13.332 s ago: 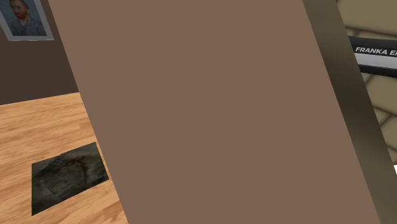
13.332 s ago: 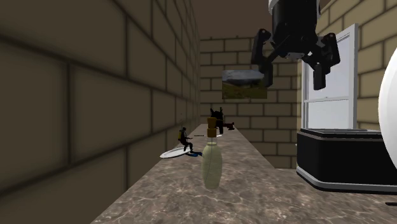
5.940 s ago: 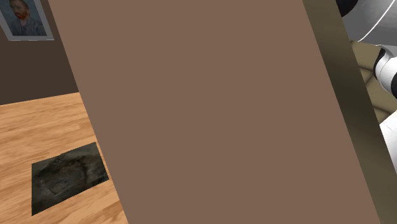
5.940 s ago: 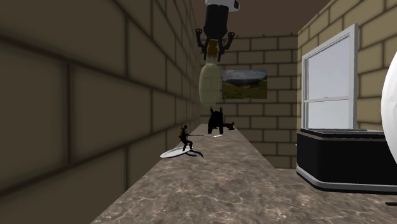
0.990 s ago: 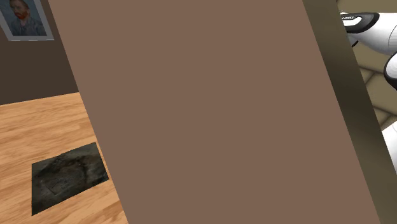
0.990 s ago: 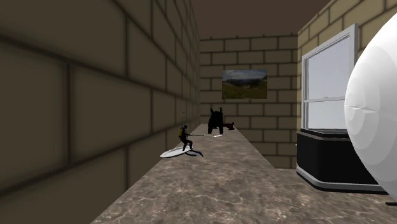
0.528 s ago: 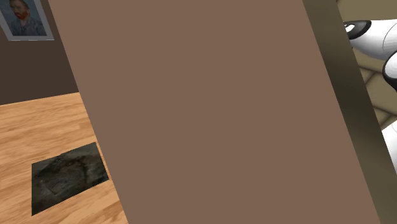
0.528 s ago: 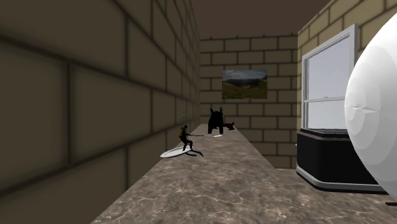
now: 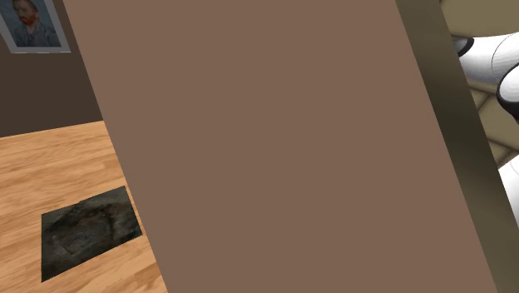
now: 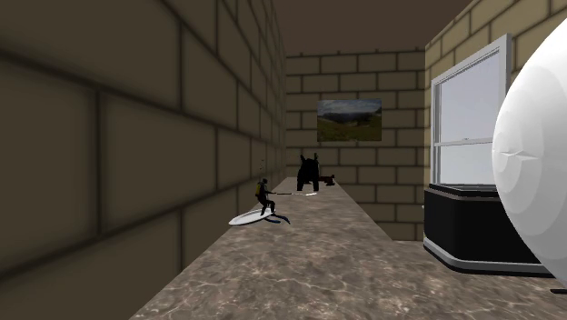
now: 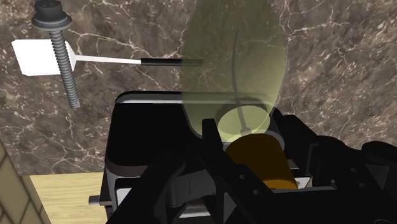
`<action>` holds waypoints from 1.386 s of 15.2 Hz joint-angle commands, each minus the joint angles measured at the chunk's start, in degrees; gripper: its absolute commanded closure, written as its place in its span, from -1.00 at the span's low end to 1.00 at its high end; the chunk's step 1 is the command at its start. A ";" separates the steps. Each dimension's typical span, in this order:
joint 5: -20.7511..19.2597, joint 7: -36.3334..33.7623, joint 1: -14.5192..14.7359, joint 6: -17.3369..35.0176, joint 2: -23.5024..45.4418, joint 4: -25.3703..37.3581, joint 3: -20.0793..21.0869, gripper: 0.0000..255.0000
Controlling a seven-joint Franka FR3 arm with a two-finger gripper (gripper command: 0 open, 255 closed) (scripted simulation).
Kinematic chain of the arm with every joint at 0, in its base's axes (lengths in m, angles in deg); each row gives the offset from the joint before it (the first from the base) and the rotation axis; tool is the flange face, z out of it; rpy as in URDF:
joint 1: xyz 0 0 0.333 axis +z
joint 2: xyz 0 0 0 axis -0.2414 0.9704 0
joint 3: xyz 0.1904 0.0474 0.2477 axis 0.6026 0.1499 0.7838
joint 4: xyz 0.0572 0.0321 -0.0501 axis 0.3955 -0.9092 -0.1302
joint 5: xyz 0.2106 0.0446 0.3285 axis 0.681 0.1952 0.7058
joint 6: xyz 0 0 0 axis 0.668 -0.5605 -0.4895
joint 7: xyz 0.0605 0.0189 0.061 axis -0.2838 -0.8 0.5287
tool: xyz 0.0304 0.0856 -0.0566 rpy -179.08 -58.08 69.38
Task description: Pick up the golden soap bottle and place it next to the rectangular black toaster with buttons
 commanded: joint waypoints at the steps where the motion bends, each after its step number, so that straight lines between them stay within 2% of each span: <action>1: 0.45 0.67 0.01 1.37 0.41 -1.05 -0.08 1.00; 21: 7.28 8.28 0.30 13.53 6.71 -8.98 -0.31 1.00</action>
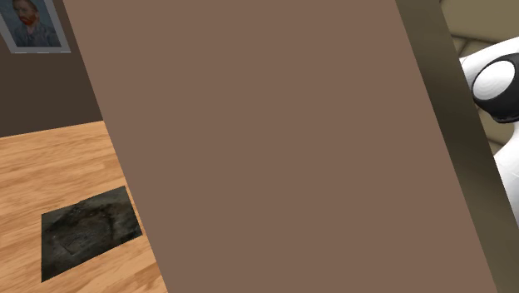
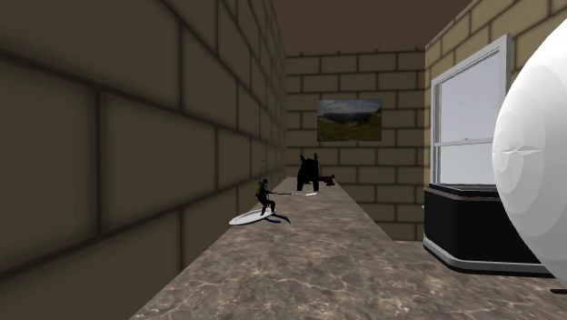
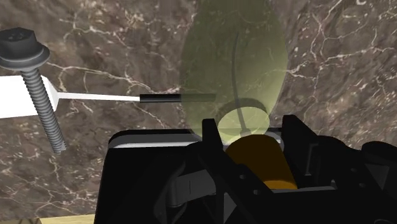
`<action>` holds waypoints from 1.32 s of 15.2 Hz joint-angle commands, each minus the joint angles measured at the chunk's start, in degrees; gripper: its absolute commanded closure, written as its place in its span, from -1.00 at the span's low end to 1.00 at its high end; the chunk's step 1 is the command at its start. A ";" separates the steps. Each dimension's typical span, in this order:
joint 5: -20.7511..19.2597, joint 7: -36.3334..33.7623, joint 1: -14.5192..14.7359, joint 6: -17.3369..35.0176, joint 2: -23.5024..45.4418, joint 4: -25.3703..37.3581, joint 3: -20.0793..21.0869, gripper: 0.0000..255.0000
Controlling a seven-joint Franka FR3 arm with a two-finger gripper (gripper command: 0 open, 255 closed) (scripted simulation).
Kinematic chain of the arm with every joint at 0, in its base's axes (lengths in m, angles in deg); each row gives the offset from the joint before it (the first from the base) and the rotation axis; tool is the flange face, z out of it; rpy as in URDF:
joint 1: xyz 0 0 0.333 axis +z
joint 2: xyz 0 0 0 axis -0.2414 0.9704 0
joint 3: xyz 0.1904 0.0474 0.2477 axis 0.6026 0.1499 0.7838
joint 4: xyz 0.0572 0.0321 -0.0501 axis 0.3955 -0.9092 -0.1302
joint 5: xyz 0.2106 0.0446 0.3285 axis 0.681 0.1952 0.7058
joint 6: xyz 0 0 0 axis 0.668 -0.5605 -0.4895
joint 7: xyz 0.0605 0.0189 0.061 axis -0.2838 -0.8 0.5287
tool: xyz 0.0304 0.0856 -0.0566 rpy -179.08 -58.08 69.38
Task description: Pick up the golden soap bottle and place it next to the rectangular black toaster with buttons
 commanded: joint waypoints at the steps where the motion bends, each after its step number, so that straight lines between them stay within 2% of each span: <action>1: 0.24 0.26 -0.02 0.28 0.19 -0.10 -0.01 1.00; 6: 0.25 0.27 -0.02 0.28 0.19 -0.10 -0.01 1.00; 7: 0.25 0.27 -0.02 0.28 0.20 -0.09 -0.01 -1.00; 12: 0.25 0.27 -0.02 0.28 0.19 -0.10 -0.01 -1.00; 16: -4.18 -2.59 -0.88 -5.71 -4.38 2.22 -0.83 -1.00; 20: -4.18 -2.59 -0.90 -5.71 -4.37 2.22 -0.81 -1.00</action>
